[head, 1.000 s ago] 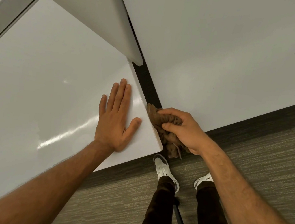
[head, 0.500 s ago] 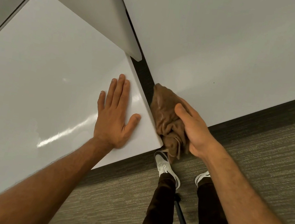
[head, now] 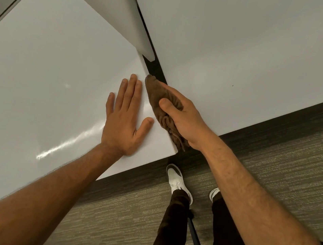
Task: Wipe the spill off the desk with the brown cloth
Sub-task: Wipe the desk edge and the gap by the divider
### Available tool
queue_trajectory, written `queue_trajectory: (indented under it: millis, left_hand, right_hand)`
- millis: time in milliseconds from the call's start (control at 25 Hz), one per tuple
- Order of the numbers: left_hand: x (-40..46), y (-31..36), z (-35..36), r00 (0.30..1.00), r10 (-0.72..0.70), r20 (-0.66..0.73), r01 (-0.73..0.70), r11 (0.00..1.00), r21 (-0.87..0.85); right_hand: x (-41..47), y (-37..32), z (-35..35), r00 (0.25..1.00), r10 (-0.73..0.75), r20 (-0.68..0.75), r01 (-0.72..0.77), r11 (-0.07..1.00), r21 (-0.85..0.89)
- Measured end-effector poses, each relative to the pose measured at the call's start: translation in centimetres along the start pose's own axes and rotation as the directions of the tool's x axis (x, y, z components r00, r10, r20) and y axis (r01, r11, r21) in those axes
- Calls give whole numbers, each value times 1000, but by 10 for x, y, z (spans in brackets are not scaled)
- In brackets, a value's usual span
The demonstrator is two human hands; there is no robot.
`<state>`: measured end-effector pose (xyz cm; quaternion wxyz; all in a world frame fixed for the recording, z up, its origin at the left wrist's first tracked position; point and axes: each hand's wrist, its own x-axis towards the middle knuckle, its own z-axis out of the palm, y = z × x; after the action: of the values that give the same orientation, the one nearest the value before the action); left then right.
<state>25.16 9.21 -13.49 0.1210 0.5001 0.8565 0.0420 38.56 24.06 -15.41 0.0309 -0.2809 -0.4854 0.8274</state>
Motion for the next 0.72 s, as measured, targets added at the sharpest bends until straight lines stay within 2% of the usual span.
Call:
queue_trajectory:
  millis: [320, 520, 640, 720]
  left_hand:
    - [-2, 7, -6, 1000, -7, 30, 7, 1000, -14]
    - [-2, 3, -5, 1000, 5, 21, -5, 1000, -6]
    - [-3, 1, -2, 1000, 27, 13, -27, 1000, -16]
    - [-2, -1, -1, 999, 38, 5, -38, 999, -27]
  right_hand:
    - [-68, 25, 0, 994, 58, -94, -57, 998, 18]
    - [-125, 49, 17, 970, 69, -232, -40, 991, 131]
    - [-145, 57, 22, 952, 31, -303, -2, 996, 94]
    - [-145, 53, 20, 916, -12, -401, 43, 997, 69]
